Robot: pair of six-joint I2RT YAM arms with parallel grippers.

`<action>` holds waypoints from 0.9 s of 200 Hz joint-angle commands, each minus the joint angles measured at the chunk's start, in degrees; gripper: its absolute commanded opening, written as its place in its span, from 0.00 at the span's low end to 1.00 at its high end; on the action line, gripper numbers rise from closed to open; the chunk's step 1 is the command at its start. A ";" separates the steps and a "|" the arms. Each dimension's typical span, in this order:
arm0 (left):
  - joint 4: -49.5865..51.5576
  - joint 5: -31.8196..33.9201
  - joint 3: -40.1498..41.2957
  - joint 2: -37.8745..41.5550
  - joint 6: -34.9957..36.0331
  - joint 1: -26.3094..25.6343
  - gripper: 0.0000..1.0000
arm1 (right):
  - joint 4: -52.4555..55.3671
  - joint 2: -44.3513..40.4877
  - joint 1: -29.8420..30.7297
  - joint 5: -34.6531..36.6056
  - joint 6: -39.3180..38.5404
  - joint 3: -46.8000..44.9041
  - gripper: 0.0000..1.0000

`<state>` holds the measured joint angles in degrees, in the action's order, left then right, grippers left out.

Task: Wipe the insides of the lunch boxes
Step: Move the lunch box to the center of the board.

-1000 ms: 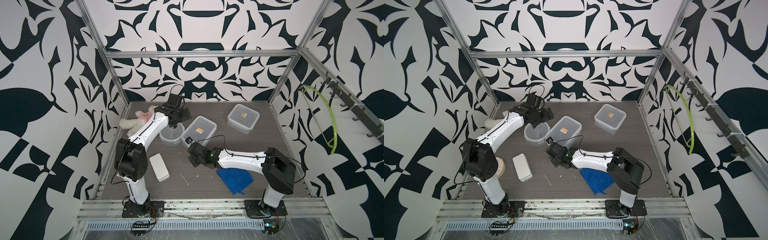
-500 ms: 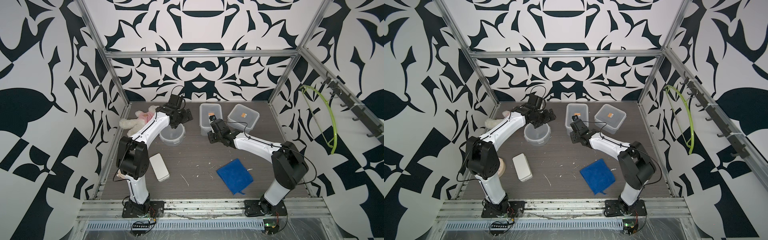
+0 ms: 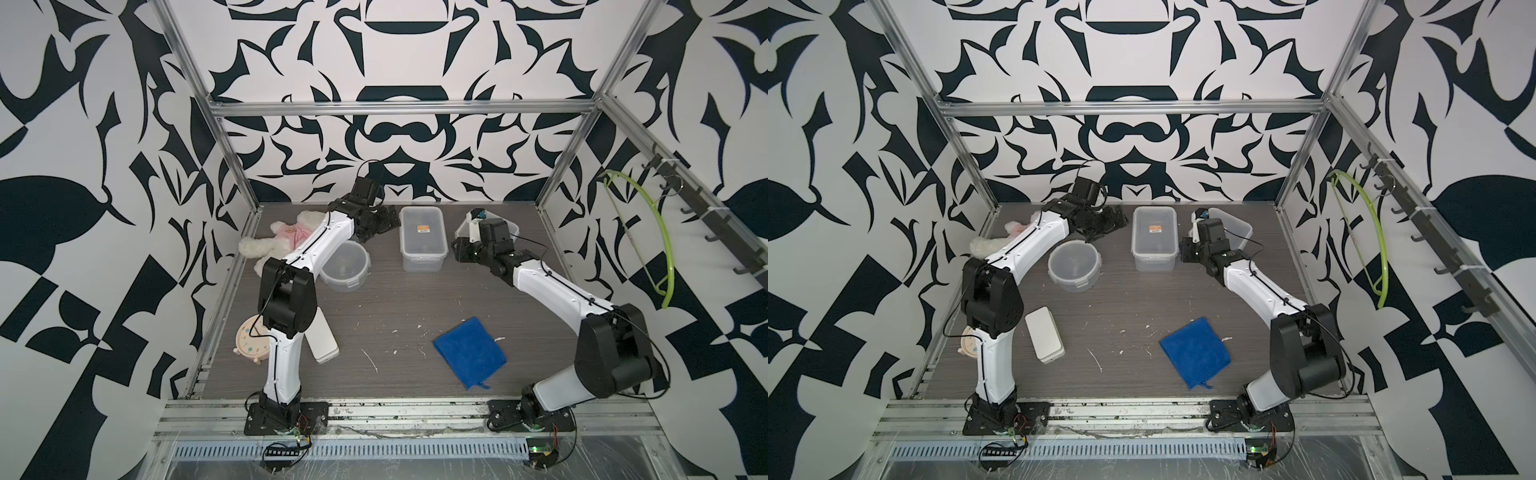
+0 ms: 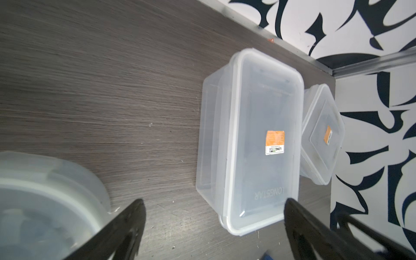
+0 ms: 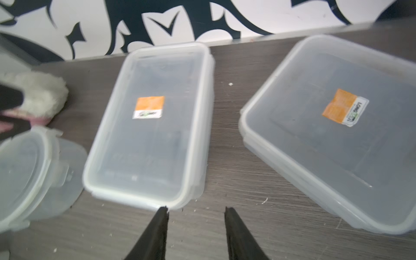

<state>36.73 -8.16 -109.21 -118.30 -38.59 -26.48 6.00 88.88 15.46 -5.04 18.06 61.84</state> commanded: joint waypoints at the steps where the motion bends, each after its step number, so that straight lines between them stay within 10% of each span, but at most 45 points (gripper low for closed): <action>1: 1.60 -2.34 -2.04 -2.61 0.62 -0.46 0.98 | -3.93 3.89 -2.66 -6.65 4.56 3.93 0.48; 62: 2.86 -0.15 -2.76 -2.68 1.06 -0.46 0.99 | -7.49 16.38 -3.22 -19.48 10.65 6.73 0.51; 180: 5.40 -3.81 -13.08 -7.43 0.97 -1.02 0.93 | -10.30 10.94 -0.31 -17.34 6.91 -0.32 0.52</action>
<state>41.15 -8.97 -120.40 -123.85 -37.74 -27.05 -0.56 102.94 16.91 -22.87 25.98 61.73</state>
